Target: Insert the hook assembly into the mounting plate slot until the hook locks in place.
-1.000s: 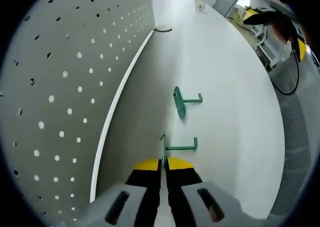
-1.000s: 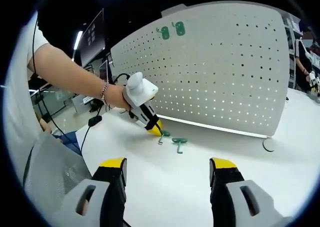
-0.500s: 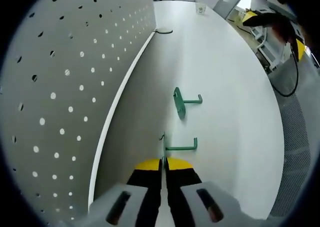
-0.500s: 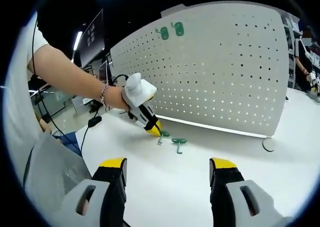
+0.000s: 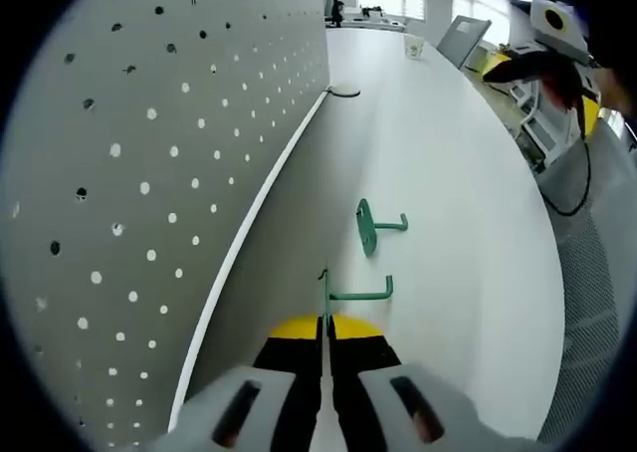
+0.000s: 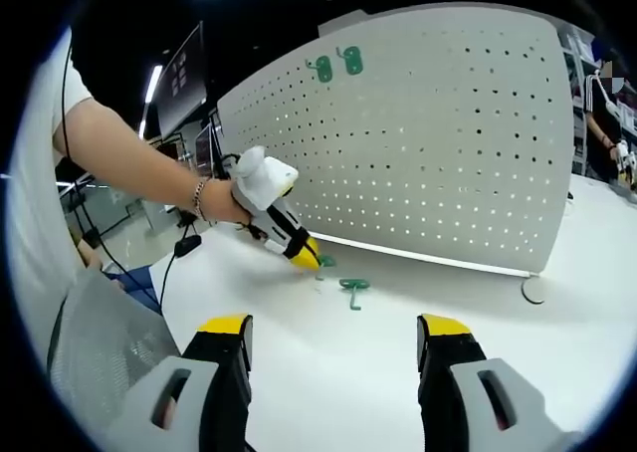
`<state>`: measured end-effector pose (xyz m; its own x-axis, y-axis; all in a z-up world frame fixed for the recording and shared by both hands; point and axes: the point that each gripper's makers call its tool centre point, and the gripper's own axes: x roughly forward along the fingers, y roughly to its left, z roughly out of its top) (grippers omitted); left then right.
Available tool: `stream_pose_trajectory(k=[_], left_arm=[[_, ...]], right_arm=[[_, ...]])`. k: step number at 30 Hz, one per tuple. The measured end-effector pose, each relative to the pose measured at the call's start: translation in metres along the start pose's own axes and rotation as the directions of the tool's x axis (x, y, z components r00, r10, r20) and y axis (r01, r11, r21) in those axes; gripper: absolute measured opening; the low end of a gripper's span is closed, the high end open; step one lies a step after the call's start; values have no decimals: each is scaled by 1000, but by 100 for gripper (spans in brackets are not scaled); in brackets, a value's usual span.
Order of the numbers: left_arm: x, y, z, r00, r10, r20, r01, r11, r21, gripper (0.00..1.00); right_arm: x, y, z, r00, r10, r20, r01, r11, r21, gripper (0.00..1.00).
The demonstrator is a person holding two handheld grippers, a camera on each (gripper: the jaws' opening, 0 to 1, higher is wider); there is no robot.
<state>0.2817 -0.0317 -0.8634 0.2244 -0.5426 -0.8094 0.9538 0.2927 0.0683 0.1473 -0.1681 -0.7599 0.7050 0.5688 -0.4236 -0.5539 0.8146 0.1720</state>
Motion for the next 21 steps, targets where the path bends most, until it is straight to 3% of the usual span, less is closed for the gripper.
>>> stream_pose_trajectory(k=[6,11,20,21], left_arm=[[-12,0,15,993,26,113,-23,999,-31,1],[-22,0,20,987,39,157,-34,999,-32,1],[-42,1,42,958,66,279,-48,996,-73,1],[-45,2,46,950,77,302,-56,995,-77,1]], right_arm=[[1,0,2,1000,1,8,-1,1000,2,65],[2,3,3,1000,7,9,-7,1000,0,65],[1,5,8,1000,11,22,-11,1000,-4,65],[0,5,9,1000,11,25,-11,1000,-3,65]])
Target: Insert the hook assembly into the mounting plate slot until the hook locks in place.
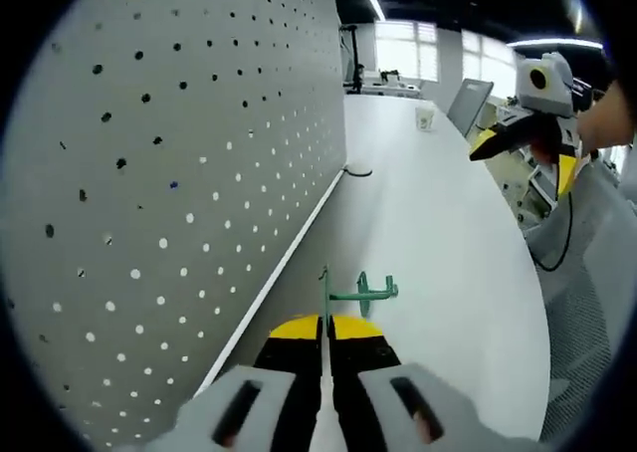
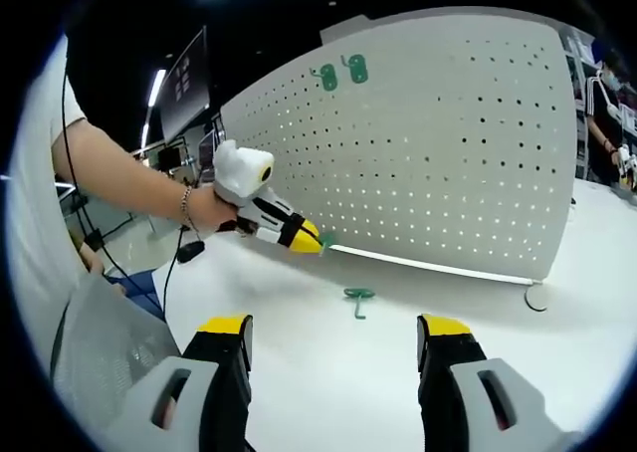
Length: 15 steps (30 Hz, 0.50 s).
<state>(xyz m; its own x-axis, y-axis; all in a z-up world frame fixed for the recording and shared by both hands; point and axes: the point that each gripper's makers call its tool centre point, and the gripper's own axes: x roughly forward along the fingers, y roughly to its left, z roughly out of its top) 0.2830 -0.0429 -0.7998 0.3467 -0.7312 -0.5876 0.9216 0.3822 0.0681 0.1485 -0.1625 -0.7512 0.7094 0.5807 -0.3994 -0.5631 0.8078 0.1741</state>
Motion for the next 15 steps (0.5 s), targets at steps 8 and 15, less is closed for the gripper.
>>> stream_pose_trajectory(k=[8,15], left_arm=[[-14,-1,15,997,29,75,-26,999,-38,1],[-26,-6,23,989,41,142,-34,998,-55,1]], right_arm=[[-1,3,4,1000,6,10,-5,1000,-7,65],[-1,5,7,1000,12,17,-12,1000,-8,65]])
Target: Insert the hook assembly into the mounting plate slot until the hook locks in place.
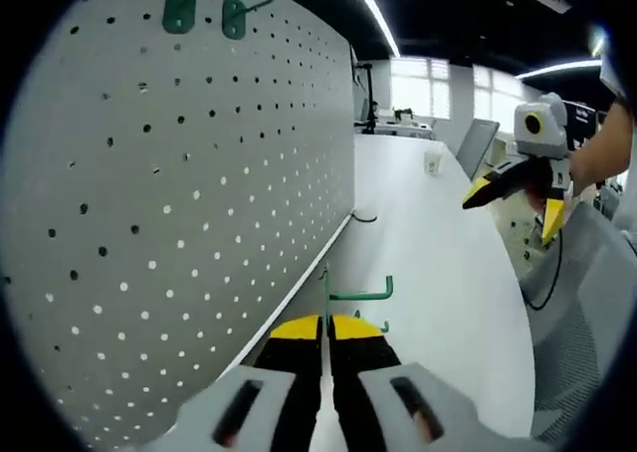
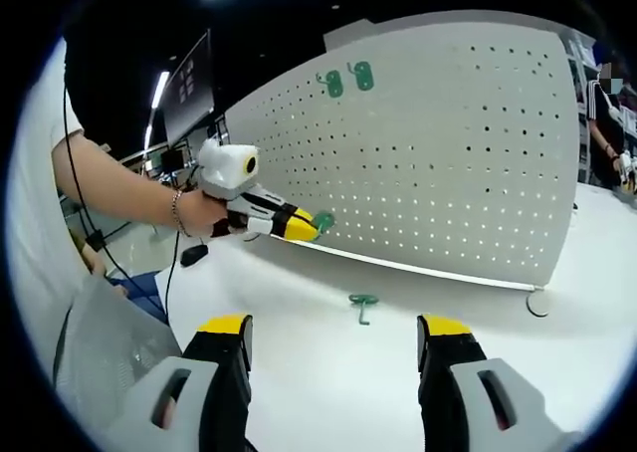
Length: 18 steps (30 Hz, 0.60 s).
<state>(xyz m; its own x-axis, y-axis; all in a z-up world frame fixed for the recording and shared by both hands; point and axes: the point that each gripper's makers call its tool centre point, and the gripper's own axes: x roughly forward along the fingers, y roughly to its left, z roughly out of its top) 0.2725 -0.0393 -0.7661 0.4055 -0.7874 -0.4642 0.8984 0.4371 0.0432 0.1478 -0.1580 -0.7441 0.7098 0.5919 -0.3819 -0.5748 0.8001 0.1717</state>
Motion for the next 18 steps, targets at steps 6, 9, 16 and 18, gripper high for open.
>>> stream_pose_trajectory(k=[6,9,16,18], left_arm=[[-12,-3,8,998,7,56,-7,1000,-4,1],[-18,-5,16,996,15,87,-15,1000,2,1],[-40,-3,43,982,43,183,-42,999,-10,1],[-45,-3,49,977,50,205,-48,999,-17,1]], right_arm=[[0,2,3,1000,5,8,-5,1000,-3,65],[0,4,4,1000,8,11,-8,1000,-5,65],[0,8,5,1000,20,11,-19,1000,-6,66],[-1,8,5,1000,20,14,-20,1000,-5,66]])
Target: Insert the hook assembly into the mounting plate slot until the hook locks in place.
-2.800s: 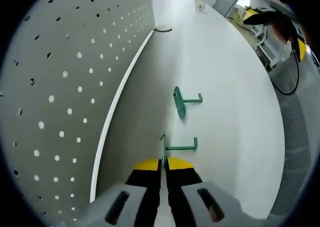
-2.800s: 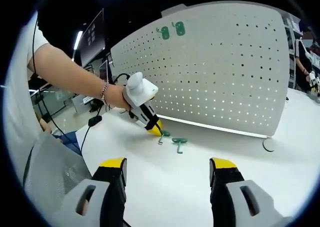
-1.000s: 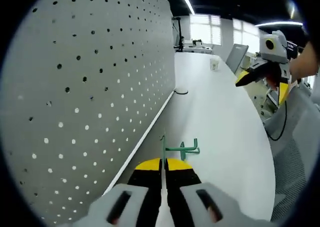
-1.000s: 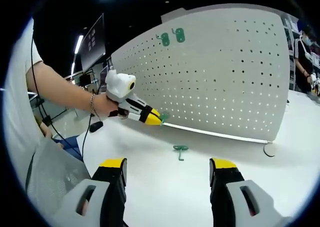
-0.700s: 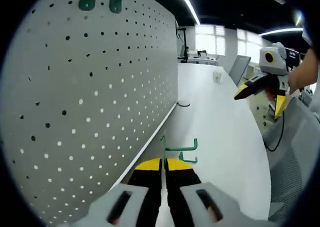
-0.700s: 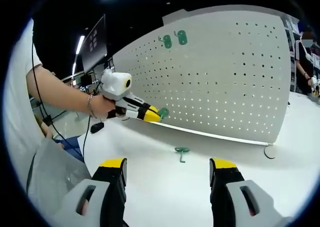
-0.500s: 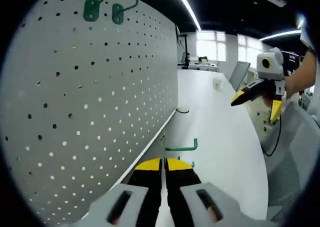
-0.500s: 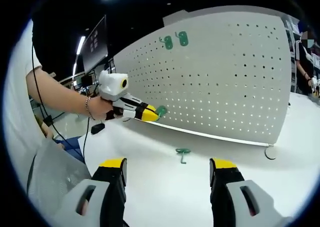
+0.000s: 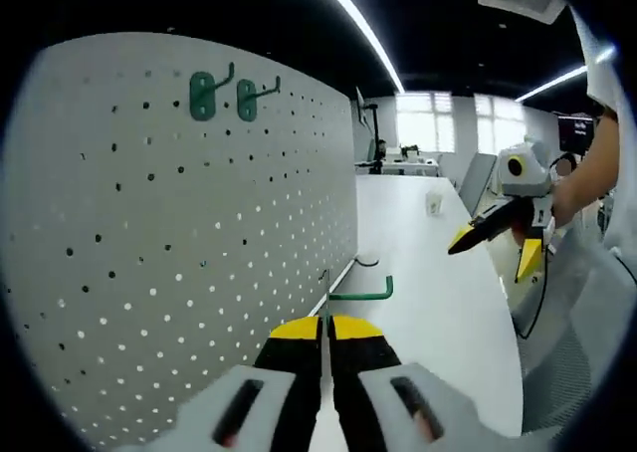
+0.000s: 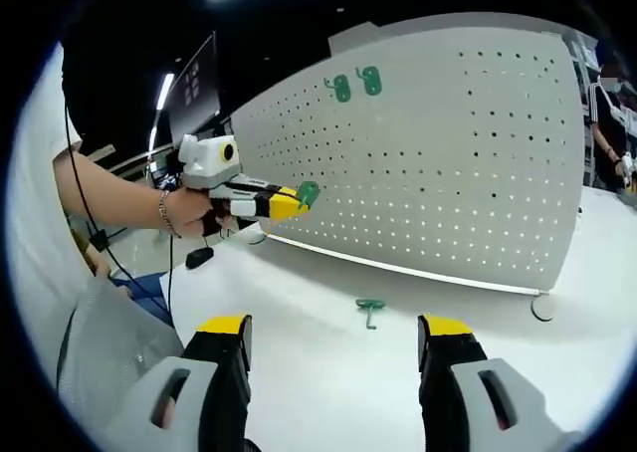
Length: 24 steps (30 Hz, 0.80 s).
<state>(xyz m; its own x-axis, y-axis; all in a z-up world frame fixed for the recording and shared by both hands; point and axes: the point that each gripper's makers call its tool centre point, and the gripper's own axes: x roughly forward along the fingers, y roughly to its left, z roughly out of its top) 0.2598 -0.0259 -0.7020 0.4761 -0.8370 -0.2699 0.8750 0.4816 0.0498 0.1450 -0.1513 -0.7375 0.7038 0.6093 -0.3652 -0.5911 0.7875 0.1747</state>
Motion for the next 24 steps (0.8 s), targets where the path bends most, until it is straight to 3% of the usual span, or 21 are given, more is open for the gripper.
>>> stream_pose_trajectory(k=[12,24], left_arm=[[-22,-6,25,996,24,86,-25,1000,4,1],[-43,-20,54,981,42,189,-40,999,-16,1]], right_arm=[[-1,2,4,1000,4,17,-4,1000,4,66],[0,8,8,999,17,27,-17,1000,-7,66]])
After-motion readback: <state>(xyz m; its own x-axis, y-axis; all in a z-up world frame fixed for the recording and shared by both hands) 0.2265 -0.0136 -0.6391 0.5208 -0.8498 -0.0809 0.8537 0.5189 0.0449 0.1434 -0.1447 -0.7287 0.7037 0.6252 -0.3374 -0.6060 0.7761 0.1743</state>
